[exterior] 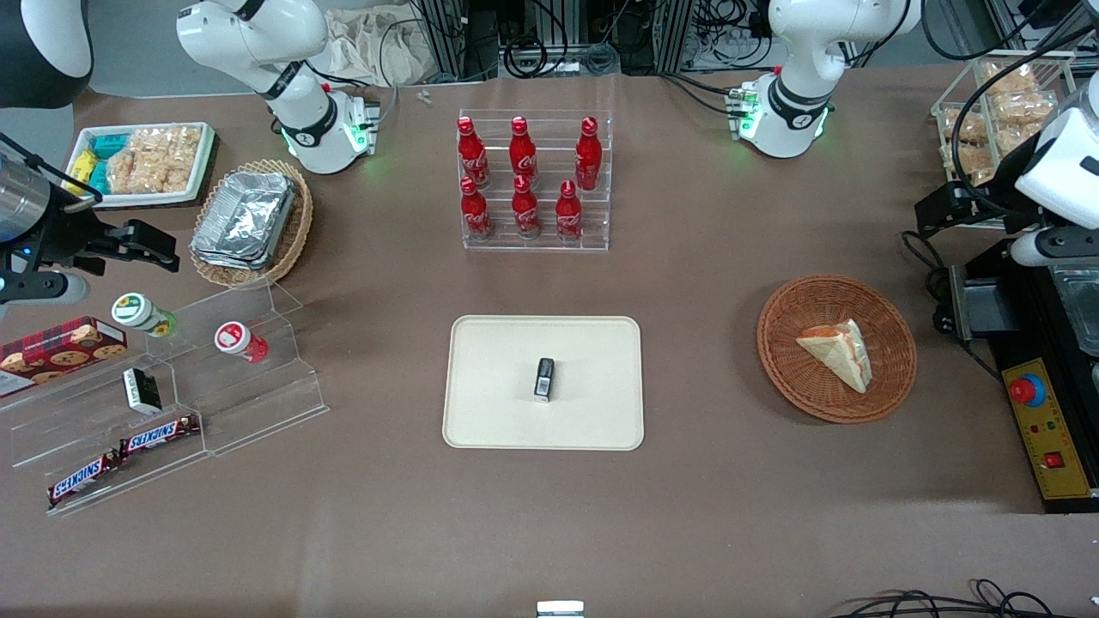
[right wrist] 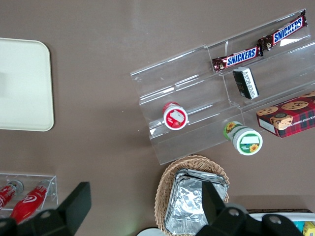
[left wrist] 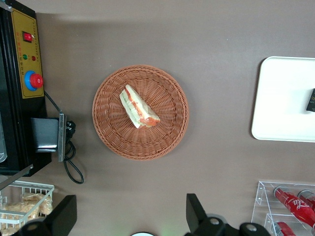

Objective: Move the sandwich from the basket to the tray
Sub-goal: 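Move the left gripper over the wicker basket toward the sandwich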

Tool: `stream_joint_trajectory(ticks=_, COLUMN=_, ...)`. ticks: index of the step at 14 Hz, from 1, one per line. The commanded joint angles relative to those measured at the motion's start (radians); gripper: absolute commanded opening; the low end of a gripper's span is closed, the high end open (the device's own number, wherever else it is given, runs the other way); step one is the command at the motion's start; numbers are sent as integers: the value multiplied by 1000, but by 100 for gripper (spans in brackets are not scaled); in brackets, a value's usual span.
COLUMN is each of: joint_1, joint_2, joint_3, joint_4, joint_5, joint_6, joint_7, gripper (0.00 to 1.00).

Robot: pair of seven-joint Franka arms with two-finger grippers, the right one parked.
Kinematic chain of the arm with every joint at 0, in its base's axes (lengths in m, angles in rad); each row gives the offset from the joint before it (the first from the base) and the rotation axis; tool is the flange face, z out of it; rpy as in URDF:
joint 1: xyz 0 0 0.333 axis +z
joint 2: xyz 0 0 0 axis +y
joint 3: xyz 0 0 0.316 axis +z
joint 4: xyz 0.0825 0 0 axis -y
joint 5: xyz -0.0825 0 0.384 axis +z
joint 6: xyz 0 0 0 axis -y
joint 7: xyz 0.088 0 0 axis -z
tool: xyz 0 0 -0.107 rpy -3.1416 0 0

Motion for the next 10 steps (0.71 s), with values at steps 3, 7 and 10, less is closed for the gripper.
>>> stream_joint_trajectory(ticks=3, joint_1=34, joint_2=0, joint_3=-10, joint_4=-4, joint_5=-44, joint_6=-10, joint_7=-4, gripper=100)
stream_joint_trajectory(ticks=7, joint_1=41, joint_2=15, joint_3=-1, joint_4=-134, joint_5=-78, joint_6=54, joint_7=-223, gripper=100)
stream_joint_trajectory(ticks=10, joint_1=41, joint_2=13, joint_3=39, joint_4=-339, joint_5=-68, joint_6=245, joint_7=-351, gripper=100)
